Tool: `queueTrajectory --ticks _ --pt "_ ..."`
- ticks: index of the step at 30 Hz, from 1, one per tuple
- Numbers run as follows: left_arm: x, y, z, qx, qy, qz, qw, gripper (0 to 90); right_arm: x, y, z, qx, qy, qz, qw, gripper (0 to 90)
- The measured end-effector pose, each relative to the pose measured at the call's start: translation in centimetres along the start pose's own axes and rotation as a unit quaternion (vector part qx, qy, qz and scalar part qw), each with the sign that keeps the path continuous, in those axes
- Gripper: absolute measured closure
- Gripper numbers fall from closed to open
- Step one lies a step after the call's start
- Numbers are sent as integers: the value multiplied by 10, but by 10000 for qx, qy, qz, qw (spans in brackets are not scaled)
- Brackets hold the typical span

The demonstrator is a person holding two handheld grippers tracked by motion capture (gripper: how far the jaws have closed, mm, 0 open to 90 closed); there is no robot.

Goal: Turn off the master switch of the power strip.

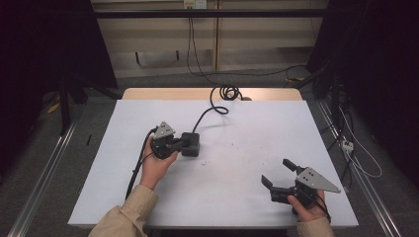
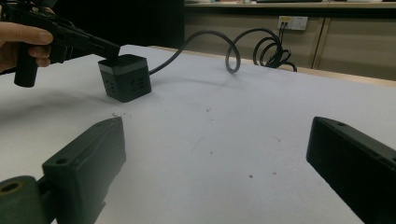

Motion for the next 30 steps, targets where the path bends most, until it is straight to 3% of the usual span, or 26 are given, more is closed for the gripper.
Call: queueTrajectory --ticks 20,22,30 --pt "0 1 -2 -150 64 39 9999 900 -1 0 2 22 23 -1 10000 44" --pt "0 1 -2 -240 105 64 9996 900 -1 0 2 29 27 2 10000 44" --pt "0 2 -3 -228 132 87 9996 900 -1 1 1 22 21 -1 10000 44"
Point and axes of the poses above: each handheld gripper's, and its own axes: x roughly backward along the jaws, y roughly out of its top, z roughly to its left, the point moved 2 cm from there along -x, roughly forward along the jaws, and after that the axes turned 1 degree about -x, right-handed, at the moved point
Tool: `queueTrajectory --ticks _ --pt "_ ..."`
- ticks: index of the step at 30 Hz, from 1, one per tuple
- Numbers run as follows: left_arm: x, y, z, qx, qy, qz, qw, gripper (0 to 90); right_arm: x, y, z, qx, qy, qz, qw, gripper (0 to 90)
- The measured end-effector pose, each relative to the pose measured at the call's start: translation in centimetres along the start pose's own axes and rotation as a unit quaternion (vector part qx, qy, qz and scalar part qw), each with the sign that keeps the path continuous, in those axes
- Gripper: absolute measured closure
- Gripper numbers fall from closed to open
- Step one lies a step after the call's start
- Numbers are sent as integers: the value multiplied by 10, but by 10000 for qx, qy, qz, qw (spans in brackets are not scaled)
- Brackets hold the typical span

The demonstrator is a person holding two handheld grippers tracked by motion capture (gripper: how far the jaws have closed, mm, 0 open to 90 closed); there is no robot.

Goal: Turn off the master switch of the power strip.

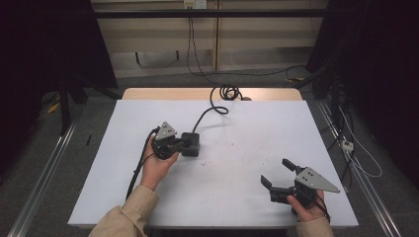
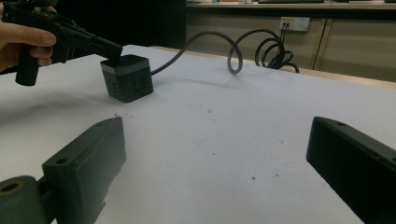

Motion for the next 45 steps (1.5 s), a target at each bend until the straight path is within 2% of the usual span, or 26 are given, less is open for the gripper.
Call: queueTrajectory --ticks 8,22,25,26,35,41,45 --pt "-1 0 -1 -31 31 11 10000 900 0 0 0 -3 13 -17 10000 44" --pt "-1 -1 2 192 -89 -38 9998 900 0 1 -1 3 7 -16 10000 44" --pt "0 -1 2 154 -79 -57 9998 900 0 0 -1 7 9 -20 10000 44" --pt "1 1 2 222 -144 -149 9995 900 0 0 -1 4 10 -18 10000 44" --pt "2 1 3 237 -120 -113 9996 900 0 0 -1 -3 7 -25 10000 44" --pt "4 2 2 378 -251 -159 9988 900 0 1 -2 -6 9 -22 10000 44" --pt "6 3 2 450 -292 -216 9983 817 0 1 -1 4 12 -24 10000 44"
Point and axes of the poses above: each handheld gripper's, and its own axes: x roughly backward along the jaws, y roughly out of its top, z roughly to its left, the point moved 2 cm from there along -x, roughly forward along the jaws, and after that the axes turned 1 degree about -x, right-handed, at the moved point
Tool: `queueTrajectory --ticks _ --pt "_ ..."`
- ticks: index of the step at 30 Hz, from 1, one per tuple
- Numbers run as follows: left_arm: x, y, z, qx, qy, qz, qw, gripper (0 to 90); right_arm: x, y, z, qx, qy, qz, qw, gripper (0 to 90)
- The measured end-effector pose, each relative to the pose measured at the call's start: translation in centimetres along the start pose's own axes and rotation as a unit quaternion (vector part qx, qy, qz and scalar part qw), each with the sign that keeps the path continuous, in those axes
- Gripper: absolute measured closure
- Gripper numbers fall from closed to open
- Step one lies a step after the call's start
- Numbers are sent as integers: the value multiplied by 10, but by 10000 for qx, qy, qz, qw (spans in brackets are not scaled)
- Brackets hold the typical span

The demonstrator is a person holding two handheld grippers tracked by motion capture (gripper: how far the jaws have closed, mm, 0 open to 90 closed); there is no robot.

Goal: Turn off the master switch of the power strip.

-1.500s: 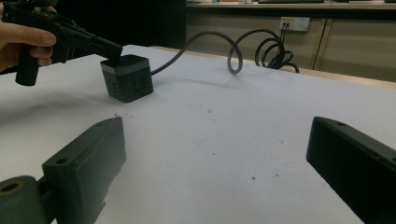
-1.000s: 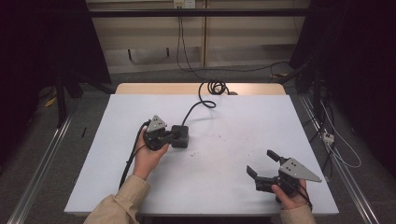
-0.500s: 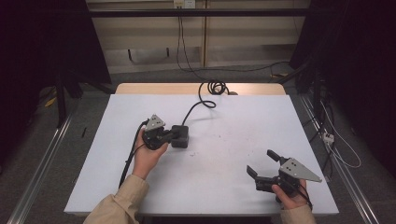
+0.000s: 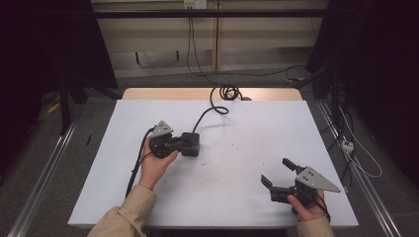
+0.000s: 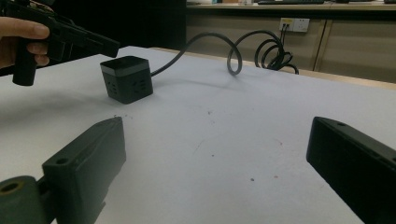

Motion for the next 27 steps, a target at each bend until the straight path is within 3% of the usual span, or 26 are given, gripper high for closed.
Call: queueTrajectory --ticks 18,27 --pt "8 3 0 276 -213 -135 9993 353 -2 0 1 1 15 1 10000 44" --pt "14 4 0 279 -214 -94 9993 225 -3 1 2 9 33 13 10000 44"
Point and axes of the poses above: each handheld gripper's, and its own axes: x roughly backward along the jaws, y roughly out of its top, z roughly to its left, the point moved 2 cm from there along -x, roughly forward along the jaws, and after that the axes turned 1 degree about -x, right-handed, at the moved point
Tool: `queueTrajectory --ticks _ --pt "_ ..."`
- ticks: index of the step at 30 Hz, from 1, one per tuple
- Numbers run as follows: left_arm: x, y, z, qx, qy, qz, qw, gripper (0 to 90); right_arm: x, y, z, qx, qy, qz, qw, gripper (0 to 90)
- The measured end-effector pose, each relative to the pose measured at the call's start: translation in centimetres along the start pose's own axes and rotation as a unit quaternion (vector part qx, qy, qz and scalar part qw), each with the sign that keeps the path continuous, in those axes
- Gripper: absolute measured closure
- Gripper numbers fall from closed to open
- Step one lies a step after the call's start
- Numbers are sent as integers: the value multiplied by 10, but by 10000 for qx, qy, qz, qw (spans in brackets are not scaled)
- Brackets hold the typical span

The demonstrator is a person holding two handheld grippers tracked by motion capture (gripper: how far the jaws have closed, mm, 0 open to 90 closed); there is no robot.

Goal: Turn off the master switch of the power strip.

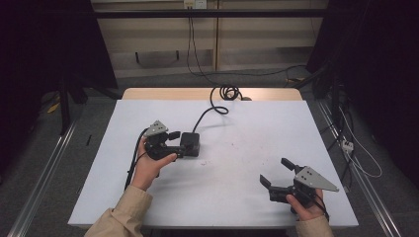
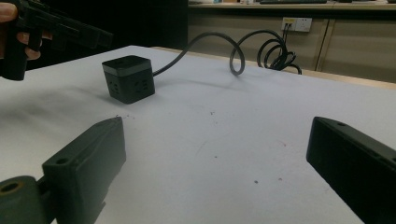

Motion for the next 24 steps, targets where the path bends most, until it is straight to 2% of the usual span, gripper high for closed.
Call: queueTrajectory --ticks 9,15,17,20,24 --pt "4 -1 -2 -24 -115 46 9999 161 0 0 0 -1 9 0 10000 44" --pt "8 -2 -3 -31 -168 68 9998 149 0 0 0 -14 4 -6 10000 44" --pt "9 -2 -3 -26 -179 13 9998 149 0 1 0 -13 6 -8 10000 44" --pt "11 -4 -2 -55 -162 64 9998 146 0 1 0 -9 11 -11 10000 44" --pt "15 -6 -1 1 -164 9 9999 126 1 1 0 -13 2 -14 10000 44"
Point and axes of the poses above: each handheld gripper's, and its own axes: x roughly backward along the jaws, y roughly out of its top, z roughly to its left, the point moved 2 cm from there along -x, roughly forward along the jaws, and after that the axes turned 1 degree about -x, right-handed, at the moved point
